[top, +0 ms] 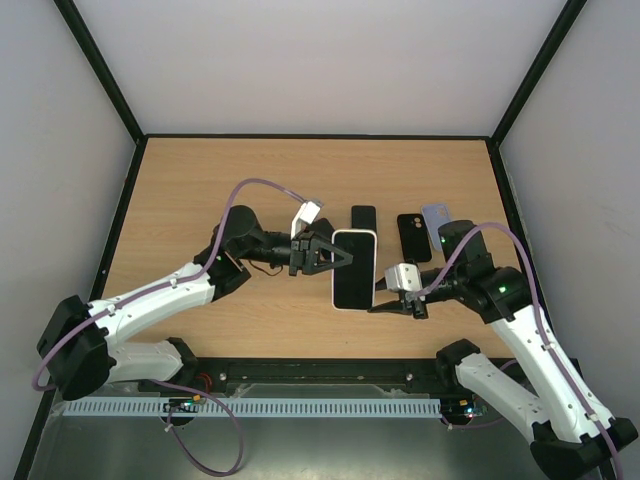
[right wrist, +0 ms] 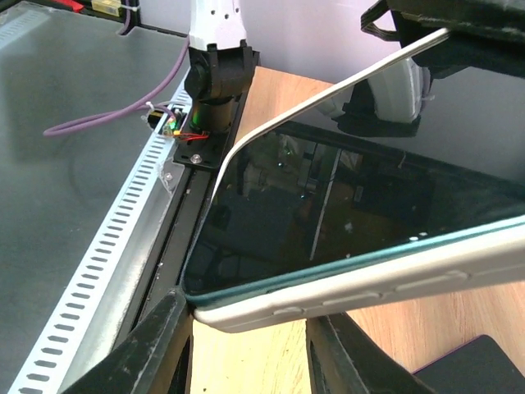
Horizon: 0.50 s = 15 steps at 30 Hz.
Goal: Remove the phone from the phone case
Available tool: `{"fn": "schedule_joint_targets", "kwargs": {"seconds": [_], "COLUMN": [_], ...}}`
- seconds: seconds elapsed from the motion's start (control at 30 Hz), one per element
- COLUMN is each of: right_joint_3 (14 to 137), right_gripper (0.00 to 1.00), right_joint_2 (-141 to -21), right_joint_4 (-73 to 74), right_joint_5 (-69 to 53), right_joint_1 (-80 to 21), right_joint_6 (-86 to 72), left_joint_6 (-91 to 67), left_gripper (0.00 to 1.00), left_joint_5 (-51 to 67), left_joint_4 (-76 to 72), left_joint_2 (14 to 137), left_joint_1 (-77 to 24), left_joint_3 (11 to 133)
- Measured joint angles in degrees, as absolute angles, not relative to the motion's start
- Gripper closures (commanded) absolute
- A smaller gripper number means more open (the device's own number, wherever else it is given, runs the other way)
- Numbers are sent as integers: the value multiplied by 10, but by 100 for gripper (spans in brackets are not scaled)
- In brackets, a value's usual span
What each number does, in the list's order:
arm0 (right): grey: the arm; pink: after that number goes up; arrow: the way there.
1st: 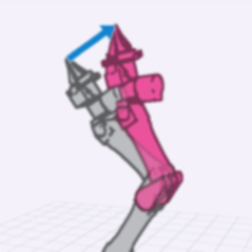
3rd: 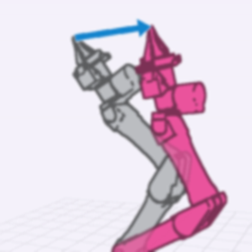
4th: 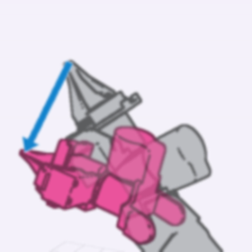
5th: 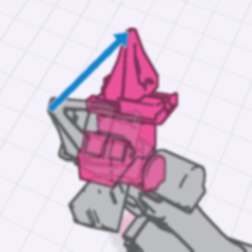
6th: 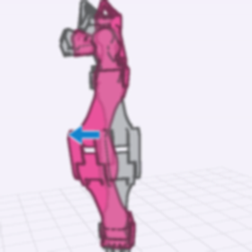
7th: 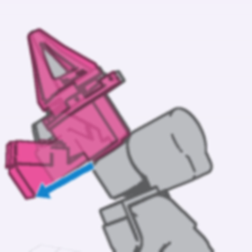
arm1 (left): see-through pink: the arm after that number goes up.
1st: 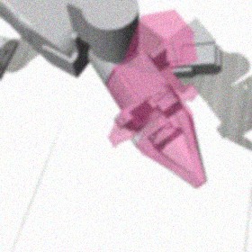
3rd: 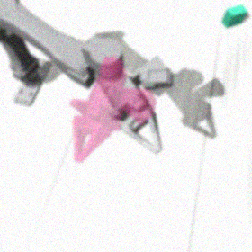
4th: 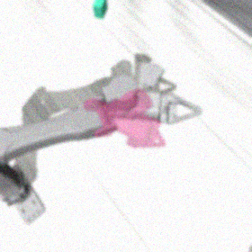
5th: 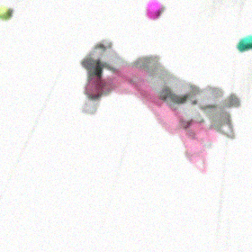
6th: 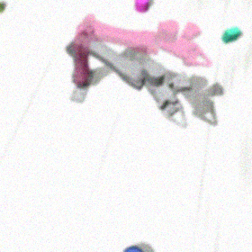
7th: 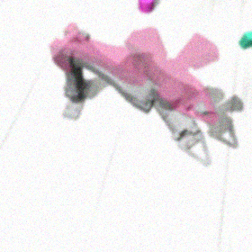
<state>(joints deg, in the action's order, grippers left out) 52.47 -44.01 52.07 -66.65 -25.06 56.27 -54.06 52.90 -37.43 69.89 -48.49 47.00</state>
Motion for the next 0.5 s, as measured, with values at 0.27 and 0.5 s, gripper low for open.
{"fn": "schedule_joint_targets", "kwargs": {"seconds": [0.27,0.5], "right_joint_3": [507,503], "right_gripper": [68,61], "right_joint_2": [-448,-471], "right_joint_4": [440,382], "right_joint_5": [-557,-492], "right_joint_1": [-240,-232], "right_joint_6": [578,550], "left_joint_6": [-637,-658], "left_gripper": [97,97], "left_joint_5": [588,675], "left_joint_4": [-449,-480], "left_joint_2": [701,675], "left_joint_1": [-527,-568], "left_joint_3": [487,507]}}
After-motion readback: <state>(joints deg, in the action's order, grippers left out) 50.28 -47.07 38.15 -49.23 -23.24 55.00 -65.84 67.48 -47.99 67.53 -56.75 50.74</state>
